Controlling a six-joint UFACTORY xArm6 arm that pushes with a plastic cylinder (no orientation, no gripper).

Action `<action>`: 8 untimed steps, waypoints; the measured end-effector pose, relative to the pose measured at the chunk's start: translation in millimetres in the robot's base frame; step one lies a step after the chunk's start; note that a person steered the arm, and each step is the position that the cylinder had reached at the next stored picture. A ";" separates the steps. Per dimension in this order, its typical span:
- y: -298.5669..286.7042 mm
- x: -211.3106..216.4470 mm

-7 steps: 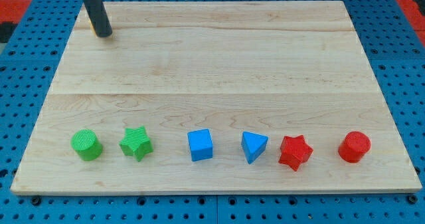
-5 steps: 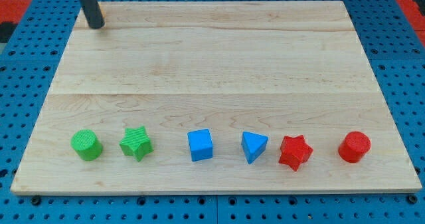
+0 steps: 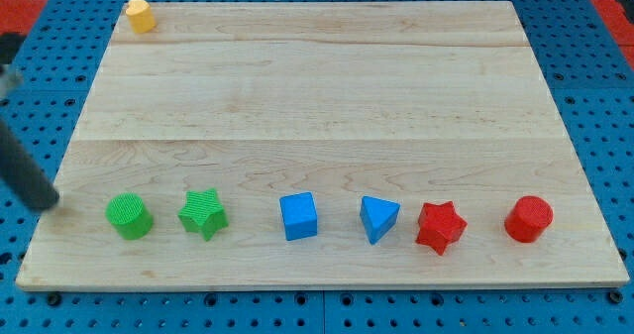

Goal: Push the green circle into the green star

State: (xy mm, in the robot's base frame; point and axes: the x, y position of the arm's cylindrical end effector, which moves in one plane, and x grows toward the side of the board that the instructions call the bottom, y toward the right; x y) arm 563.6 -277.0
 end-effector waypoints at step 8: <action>267.8 41.7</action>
State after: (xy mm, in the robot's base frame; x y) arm 605.3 -9.2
